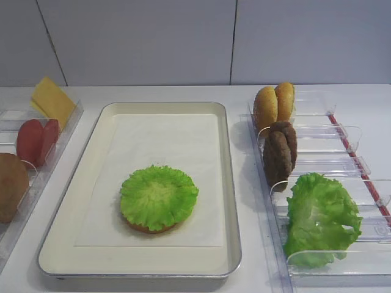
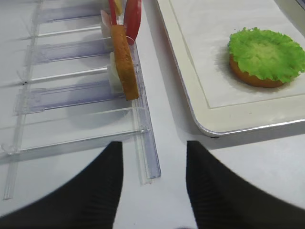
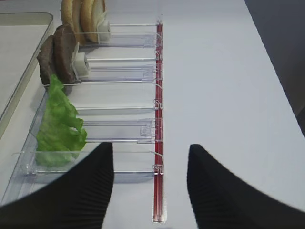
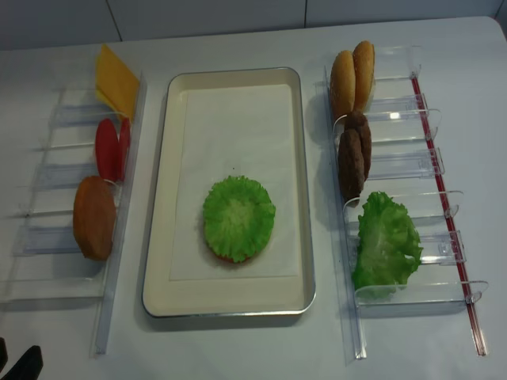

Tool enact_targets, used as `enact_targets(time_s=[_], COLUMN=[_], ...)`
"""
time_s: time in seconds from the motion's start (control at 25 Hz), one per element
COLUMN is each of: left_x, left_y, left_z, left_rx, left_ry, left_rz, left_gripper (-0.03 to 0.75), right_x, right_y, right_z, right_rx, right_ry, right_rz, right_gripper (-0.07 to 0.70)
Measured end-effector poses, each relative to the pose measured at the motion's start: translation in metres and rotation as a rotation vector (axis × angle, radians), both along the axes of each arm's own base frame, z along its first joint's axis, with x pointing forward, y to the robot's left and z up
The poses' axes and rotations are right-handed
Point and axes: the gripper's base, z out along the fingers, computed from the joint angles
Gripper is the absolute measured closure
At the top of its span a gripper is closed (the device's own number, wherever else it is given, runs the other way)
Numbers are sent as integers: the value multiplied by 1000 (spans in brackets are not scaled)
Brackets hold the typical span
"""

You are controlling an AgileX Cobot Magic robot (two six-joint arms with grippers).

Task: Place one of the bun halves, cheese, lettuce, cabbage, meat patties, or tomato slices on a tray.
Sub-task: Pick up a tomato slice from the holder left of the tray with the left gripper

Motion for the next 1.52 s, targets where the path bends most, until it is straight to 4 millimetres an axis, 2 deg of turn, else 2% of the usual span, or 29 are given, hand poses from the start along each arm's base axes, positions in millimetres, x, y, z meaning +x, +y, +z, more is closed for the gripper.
enact_targets(time_s=[0.72,1.0,1.08,1.2,1.32,1.52], left_x=[0,3,12,33,63,128], left_y=[0,-1,-3,-6,-10,-15], left_z=[0,0,4,20,40,65], left_rx=[-2,-66,-75,-82,-82,-44], left_ry=[0,28,91,191,256,327], left_rz=[1,33,27,25,9,-23], left_gripper=[398,398,398,398,398,398], right_x=[0,0,0,0,0,0], right_y=[0,0,0,0,0,0], right_z=[0,0,0,0,0,0], right_rx=[0,1,1,1,2,2], right_ry=[2,2,2,2,2,4], right_rz=[0,0,0,0,-1,1], right_gripper=[253,253,253,253,253,253])
